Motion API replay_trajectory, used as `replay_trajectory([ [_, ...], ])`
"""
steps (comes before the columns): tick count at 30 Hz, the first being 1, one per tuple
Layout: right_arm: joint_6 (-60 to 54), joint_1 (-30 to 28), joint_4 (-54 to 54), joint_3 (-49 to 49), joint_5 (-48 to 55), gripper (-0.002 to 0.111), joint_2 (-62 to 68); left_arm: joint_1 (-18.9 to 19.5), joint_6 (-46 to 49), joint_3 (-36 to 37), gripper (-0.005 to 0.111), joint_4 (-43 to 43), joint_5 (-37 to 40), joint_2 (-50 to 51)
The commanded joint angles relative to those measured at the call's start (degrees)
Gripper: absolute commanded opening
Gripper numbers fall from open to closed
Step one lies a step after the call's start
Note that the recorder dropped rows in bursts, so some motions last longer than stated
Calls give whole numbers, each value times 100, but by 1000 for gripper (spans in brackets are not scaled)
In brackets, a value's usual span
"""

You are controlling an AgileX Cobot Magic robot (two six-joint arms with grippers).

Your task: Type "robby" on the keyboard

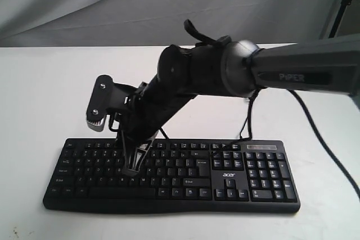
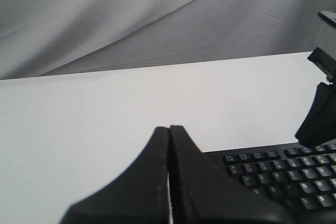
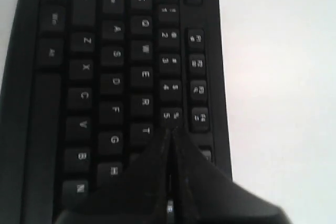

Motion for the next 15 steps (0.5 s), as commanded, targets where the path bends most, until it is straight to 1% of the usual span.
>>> replay_trajectory([
  [1, -254, -242, 68, 574, -422, 0, -347, -36, -16, 25, 0, 27, -31, -20],
  [5, -225, -386, 93, 593, -14, 0, -360, -36, -16, 25, 0, 27, -31, -20],
  [8, -72, -451, -138, 593, 287, 0, -348, -36, -16, 25, 0, 27, -31, -20],
  [11, 400, -451, -422, 593, 298, 0, -348, -36, -16, 25, 0, 27, -31, -20],
  [15, 460, -451, -445, 634, 402, 0, -348, -36, -16, 25, 0, 27, -31, -20],
])
